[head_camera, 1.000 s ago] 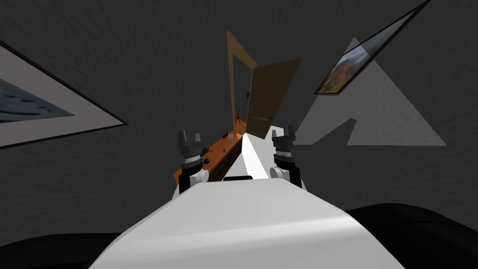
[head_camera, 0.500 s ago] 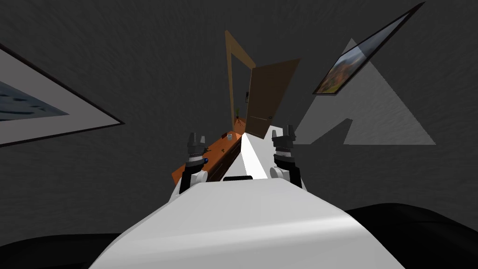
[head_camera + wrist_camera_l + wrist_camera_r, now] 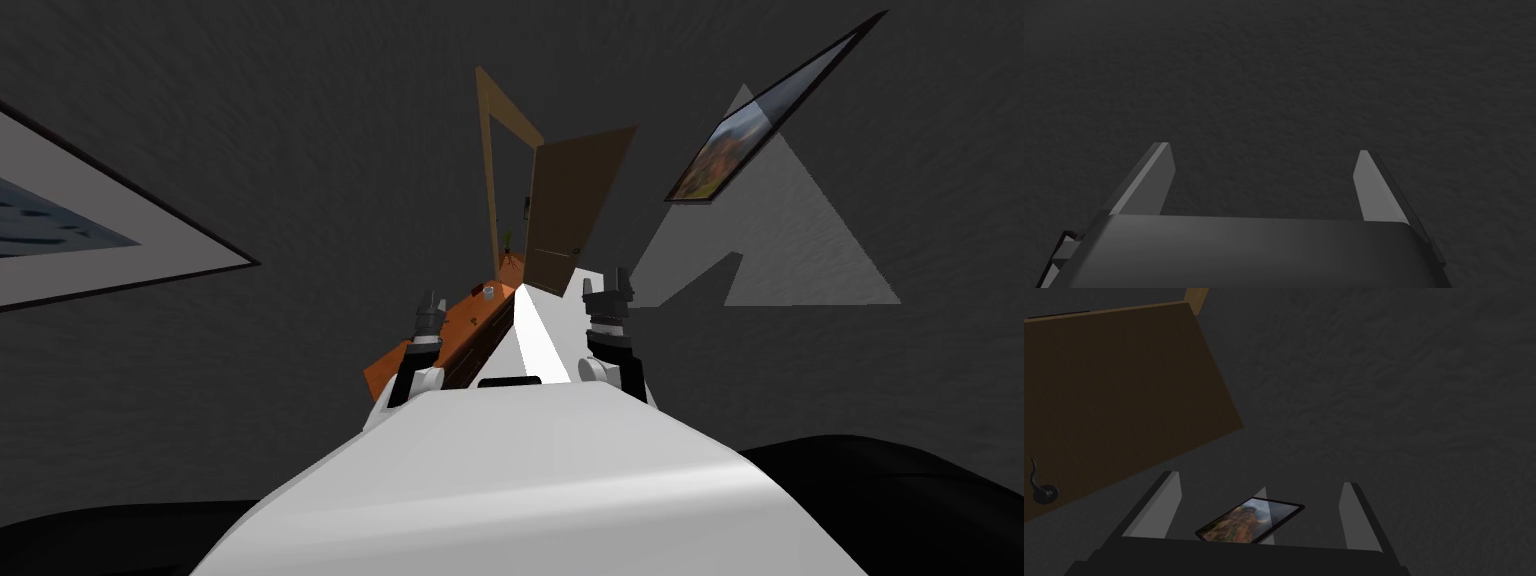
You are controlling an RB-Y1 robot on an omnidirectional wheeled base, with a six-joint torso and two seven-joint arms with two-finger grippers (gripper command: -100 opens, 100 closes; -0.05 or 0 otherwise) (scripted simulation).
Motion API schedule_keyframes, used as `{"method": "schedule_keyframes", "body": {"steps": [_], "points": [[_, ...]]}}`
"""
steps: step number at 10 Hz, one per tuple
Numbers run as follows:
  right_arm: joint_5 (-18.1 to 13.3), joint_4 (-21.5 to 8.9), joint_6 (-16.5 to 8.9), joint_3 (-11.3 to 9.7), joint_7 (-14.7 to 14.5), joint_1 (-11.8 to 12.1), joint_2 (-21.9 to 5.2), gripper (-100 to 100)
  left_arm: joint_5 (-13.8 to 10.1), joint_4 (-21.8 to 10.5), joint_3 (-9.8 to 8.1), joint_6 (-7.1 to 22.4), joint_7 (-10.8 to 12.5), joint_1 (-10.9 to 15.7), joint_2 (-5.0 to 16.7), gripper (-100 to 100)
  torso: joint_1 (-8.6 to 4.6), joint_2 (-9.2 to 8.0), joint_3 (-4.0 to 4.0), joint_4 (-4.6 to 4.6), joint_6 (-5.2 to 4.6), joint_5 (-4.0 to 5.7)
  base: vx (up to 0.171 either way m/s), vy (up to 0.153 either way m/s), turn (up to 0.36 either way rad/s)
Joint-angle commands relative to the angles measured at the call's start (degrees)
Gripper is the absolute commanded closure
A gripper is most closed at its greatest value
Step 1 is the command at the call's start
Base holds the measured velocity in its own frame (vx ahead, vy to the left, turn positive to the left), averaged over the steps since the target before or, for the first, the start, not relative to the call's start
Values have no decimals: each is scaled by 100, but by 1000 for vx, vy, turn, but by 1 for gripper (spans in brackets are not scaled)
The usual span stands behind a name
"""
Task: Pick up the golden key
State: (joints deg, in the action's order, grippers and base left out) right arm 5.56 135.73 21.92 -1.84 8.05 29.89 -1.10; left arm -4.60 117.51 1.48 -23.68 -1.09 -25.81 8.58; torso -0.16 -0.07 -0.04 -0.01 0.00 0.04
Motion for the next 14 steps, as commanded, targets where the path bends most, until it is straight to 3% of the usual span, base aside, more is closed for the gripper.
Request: {"method": "schedule_keyframes", "body": {"steps": [1,4,7,10,14], "points": [[0,0,0,0,0,0,0,0,15,-210,-19,64,-9,128,20,-100,0,0,0,0,0,0,-13,-29,-5],[0,0,0,0,0,0,0,0,114,-742,-24,553,-48,308,70,-100,-3,4,2,0,-1,0,-18,-54,-18],[0,0,0,0,0,0,0,0,145,-980,-28,727,-62,374,74,-100,-6,-2,-1,0,1,1,-20,-51,-6],[0,0,0,0,0,0,0,0,224,-1558,-51,1232,-104,594,62,-100,-4,7,4,1,0,1,-4,-51,-13],[0,0,0,0,0,0,0,0,260,-2038,-78,1619,-130,759,41,-100,7,11,6,2,1,0,10,-30,-2]]}}
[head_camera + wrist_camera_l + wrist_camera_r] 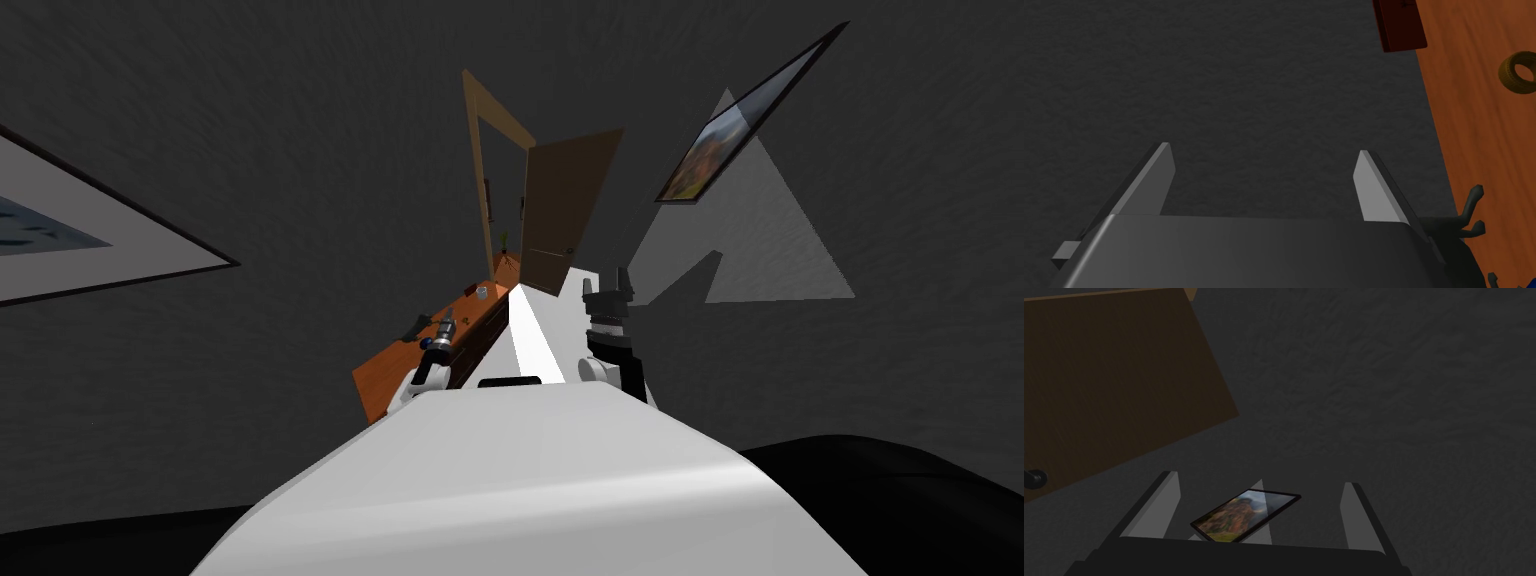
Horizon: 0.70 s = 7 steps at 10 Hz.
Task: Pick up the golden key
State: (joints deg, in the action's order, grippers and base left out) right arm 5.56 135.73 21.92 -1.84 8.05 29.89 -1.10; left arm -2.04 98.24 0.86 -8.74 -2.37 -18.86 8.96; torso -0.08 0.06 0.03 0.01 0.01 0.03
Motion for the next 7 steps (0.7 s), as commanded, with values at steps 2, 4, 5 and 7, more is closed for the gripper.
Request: {"method": "schedule_keyframes", "body": {"steps": [2,4,5,7], "points": [[0,0,0,0,0,0,0,0,16,-324,-34,339,-14,151,-11,-100,-4,4,2,1,-1,1,22,-34,1],[0,0,0,0,0,0,0,0,26,-684,-77,708,-36,333,-43,-100,0,6,4,1,0,0,42,-25,5],[0,0,0,0,0,0,0,0,25,-871,-103,845,-45,426,-60,-100,-1,13,7,3,0,0,65,-22,13],[0,0,0,0,0,0,0,0,19,-1138,-130,1063,-54,521,-77,-100,6,15,9,4,0,-1,44,-11,6]]}}
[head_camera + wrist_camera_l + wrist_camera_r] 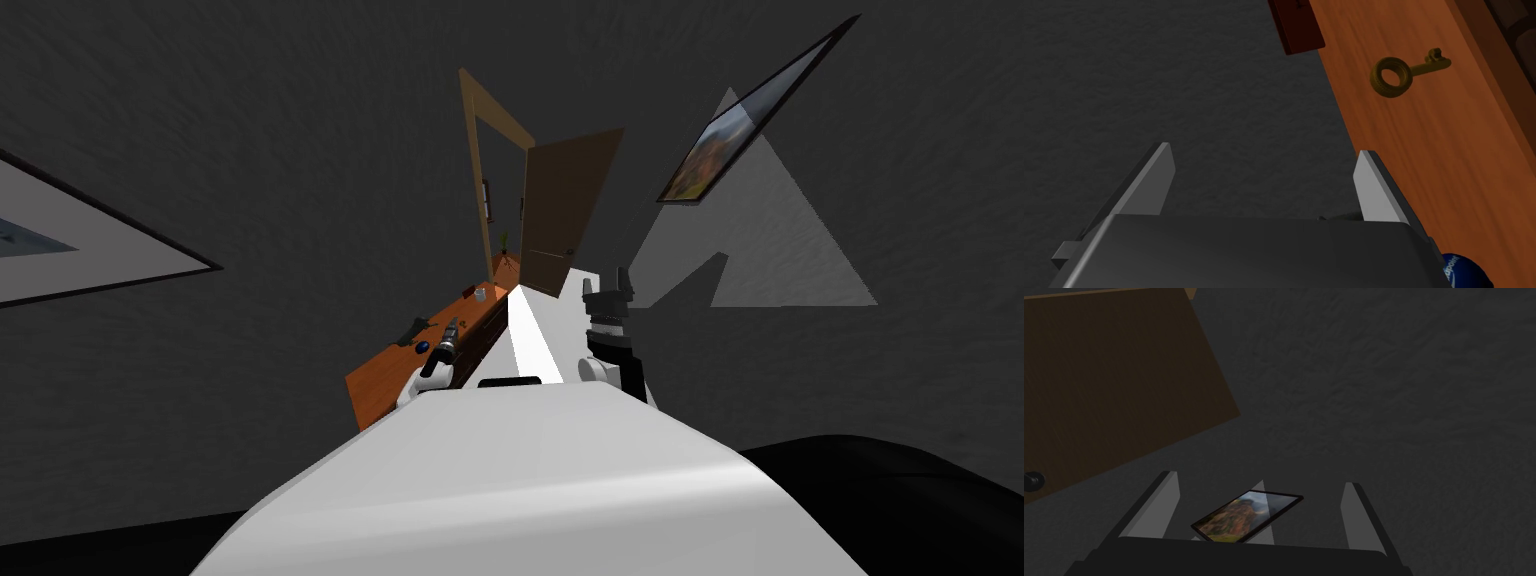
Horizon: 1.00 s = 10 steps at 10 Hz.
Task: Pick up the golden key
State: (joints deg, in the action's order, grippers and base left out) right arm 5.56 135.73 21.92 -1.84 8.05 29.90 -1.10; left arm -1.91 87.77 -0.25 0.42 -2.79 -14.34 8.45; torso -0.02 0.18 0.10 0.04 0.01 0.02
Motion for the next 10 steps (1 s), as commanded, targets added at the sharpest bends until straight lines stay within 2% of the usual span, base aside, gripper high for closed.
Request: {"method": "schedule_keyframes", "body": {"steps": [1,2,5,10], "points": [[0,0,0,0,0,0,0,0,-5,-278,-49,286,-20,164,-42,-100,0,0,0,0,0,0,65,-4,21],[0,0,0,0,0,0,0,0,-5,-278,-49,318,-20,164,-42,-100,2,6,3,1,0,0,57,0,5],[0,0,0,0,0,0,0,0,-58,-767,-144,790,-39,444,-82,-100,4,9,5,2,0,-1,74,5,20],[0,0,0,0,0,1,0,0,-185,-1501,-305,1438,-61,862,-127,-100,13,30,18,7,0,-2,120,22,28]]}}
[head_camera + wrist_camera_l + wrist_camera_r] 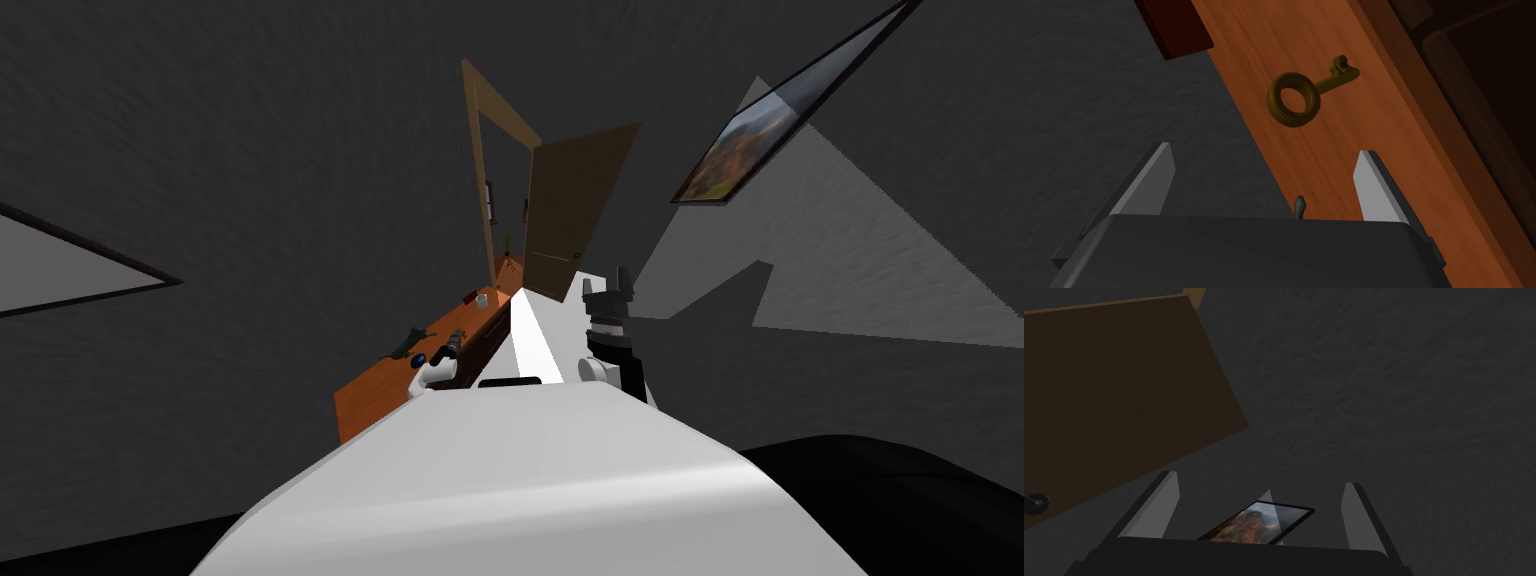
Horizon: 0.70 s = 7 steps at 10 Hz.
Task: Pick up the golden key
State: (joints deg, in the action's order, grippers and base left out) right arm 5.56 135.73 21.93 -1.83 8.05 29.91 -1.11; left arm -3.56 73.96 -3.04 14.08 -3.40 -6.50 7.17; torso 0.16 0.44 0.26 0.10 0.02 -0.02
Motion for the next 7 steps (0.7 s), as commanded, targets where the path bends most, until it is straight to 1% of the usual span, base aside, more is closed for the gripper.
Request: {"method": "schedule_keyframes", "body": {"steps": [1,7], "points": [[0,0,0,0,0,0,0,0,-44,-234,-55,179,-5,150,-7,-100,0,0,0,0,0,0,103,34,28],[0,0,0,0,0,0,0,0,-170,-783,-200,717,-31,500,-106,-100,-9,-11,-6,-3,0,2,90,19,27]]}}
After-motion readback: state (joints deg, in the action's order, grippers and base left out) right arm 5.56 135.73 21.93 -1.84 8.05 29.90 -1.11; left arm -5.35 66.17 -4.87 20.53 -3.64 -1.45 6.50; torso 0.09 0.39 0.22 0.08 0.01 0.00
